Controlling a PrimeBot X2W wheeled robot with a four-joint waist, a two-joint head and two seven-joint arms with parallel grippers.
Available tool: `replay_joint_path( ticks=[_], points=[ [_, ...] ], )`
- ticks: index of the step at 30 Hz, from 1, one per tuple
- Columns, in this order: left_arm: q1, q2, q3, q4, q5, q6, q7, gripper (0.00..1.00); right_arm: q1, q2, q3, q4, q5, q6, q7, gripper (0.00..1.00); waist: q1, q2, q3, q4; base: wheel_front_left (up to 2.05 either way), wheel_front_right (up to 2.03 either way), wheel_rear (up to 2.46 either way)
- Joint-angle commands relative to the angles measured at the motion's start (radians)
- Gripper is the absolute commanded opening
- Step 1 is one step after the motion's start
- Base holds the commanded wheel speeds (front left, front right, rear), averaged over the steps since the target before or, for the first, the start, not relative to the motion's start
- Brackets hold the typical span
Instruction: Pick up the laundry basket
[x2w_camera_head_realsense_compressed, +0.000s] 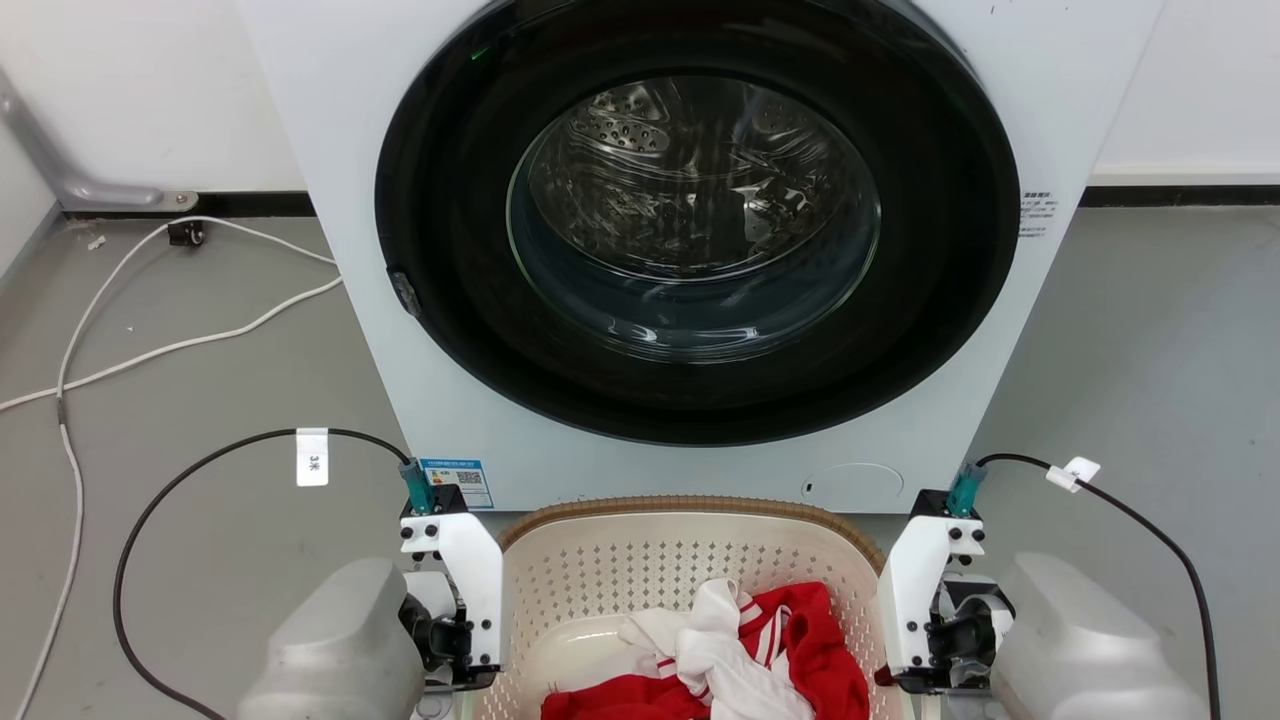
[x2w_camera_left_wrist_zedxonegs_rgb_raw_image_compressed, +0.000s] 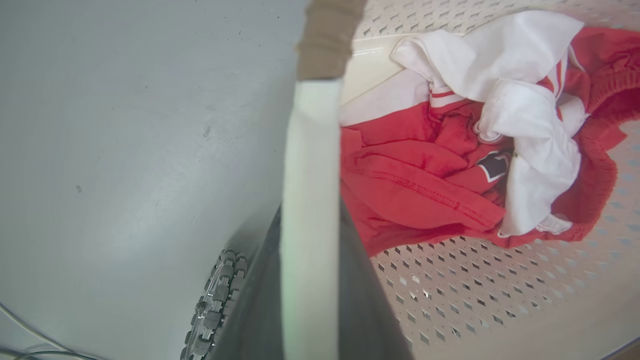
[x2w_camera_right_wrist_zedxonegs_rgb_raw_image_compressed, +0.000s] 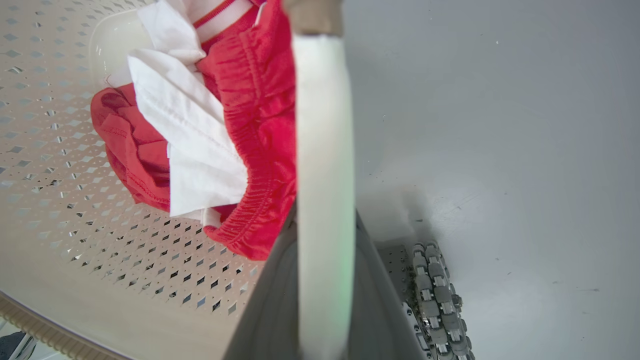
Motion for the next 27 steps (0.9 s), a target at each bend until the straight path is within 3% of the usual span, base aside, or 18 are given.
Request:
replay_joint_path(
  ticks=[1,27],
  points=[
    [0.008,-0.016,-0.002,-0.005,-0.008,-0.004,-0.002,0.0,0.012,0.017,0.003,-0.007,0.008,0.013,-0.007,0.0,0.0001,0.0,-0.002,-0.001,0.0,0.0,0.0],
    [0.014,-0.019,-0.017,-0.005,-0.015,-0.008,-0.007,0.0,0.035,0.009,0.005,-0.005,0.008,0.013,-0.027,0.0,0.0001,0.0,-0.014,0.001,0.0,0.0,0.0]
  ],
)
